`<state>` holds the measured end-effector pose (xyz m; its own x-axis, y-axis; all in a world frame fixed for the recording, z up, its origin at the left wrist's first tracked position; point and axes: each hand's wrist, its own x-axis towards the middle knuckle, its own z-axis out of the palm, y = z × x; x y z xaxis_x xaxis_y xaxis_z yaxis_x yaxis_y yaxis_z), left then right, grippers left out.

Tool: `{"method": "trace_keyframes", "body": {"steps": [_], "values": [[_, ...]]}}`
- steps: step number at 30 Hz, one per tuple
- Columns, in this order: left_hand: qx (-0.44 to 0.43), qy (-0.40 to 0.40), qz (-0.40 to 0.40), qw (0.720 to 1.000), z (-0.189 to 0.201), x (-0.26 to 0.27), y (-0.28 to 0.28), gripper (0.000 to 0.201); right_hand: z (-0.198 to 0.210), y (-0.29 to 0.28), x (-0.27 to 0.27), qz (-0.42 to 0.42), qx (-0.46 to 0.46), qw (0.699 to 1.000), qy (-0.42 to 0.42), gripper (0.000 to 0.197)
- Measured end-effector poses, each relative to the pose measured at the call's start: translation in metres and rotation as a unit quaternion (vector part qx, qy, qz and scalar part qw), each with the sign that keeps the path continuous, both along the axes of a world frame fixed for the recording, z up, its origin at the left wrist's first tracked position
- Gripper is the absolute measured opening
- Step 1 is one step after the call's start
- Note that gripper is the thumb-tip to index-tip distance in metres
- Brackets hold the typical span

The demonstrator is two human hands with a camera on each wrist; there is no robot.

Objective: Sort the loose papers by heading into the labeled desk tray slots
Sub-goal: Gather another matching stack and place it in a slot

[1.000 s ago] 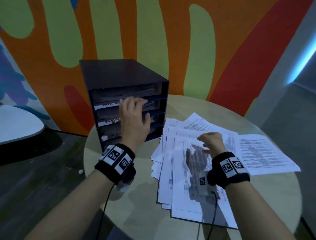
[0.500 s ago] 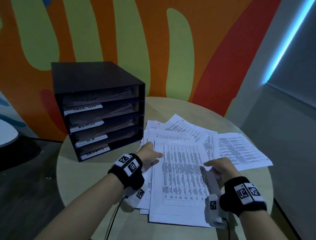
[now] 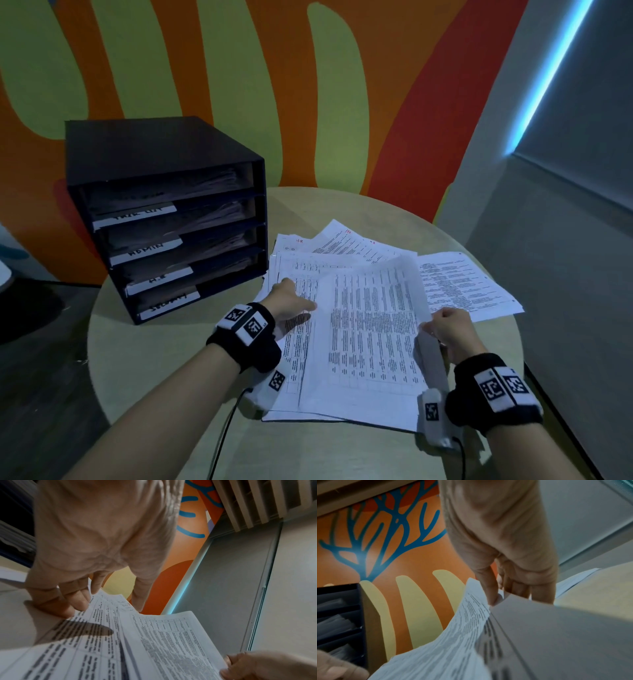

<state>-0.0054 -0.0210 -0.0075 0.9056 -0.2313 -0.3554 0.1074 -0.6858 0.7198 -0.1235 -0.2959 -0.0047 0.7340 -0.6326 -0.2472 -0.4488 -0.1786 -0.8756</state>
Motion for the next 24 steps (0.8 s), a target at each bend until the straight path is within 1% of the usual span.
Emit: {"method": "trace_keyframes", "body": {"steps": [2,6,10,12,15,17,18,19,20,21,22,23,24], "values": [[-0.003,0.001,0.006,1.000,-0.001,0.002,-0.003,0.081,0.002,-0.007,-0.004,-0.015,0.005,1.000,-0.008,0.036],[0.006,0.000,0.019,1.000,-0.001,0.005,0.000,0.089,0.015,-0.018,-0.017,-0.038,0.002,0.998,-0.043,0.025],[0.100,-0.048,0.040,0.993,0.003,0.010,0.008,0.102,0.022,-0.026,-0.029,-0.037,0.012,0.998,-0.058,0.028],[0.102,-0.055,0.036,0.993,0.009,0.012,0.012,0.105,0.022,-0.027,-0.029,-0.043,0.019,0.998,-0.050,0.025],[0.087,-0.041,0.017,0.995,0.006,0.023,0.015,0.110,0.020,-0.027,-0.028,-0.054,0.037,0.997,-0.032,0.020],[0.069,-0.041,0.031,0.996,0.002,0.024,0.014,0.103,0.018,-0.027,-0.028,-0.055,0.045,0.997,-0.025,0.021],[0.058,-0.047,0.035,0.997,0.001,0.024,0.014,0.090,0.017,-0.028,-0.028,-0.053,0.048,0.997,-0.024,0.020],[0.042,-0.073,0.031,0.996,-0.001,0.024,0.013,0.067,0.016,-0.028,-0.028,-0.051,0.053,0.997,-0.023,0.018],[0.026,-0.106,0.026,0.994,-0.001,0.024,0.013,0.034,0.015,-0.028,-0.027,-0.050,0.059,0.997,-0.022,0.015],[0.003,-0.137,0.030,0.990,-0.003,0.026,0.014,0.019,0.013,-0.028,-0.026,-0.049,0.065,0.996,-0.024,0.013],[-0.014,-0.158,0.029,0.987,-0.005,0.028,0.014,0.032,0.011,-0.029,-0.025,-0.048,0.070,0.996,-0.026,0.012],[-0.036,-0.162,0.028,0.986,-0.007,0.032,0.014,0.040,0.009,-0.029,-0.023,-0.049,0.073,0.996,-0.031,0.013],[-0.067,-0.170,0.035,0.983,-0.007,0.032,0.015,0.041,0.007,-0.029,-0.022,-0.050,0.075,0.995,-0.034,0.015]]}}
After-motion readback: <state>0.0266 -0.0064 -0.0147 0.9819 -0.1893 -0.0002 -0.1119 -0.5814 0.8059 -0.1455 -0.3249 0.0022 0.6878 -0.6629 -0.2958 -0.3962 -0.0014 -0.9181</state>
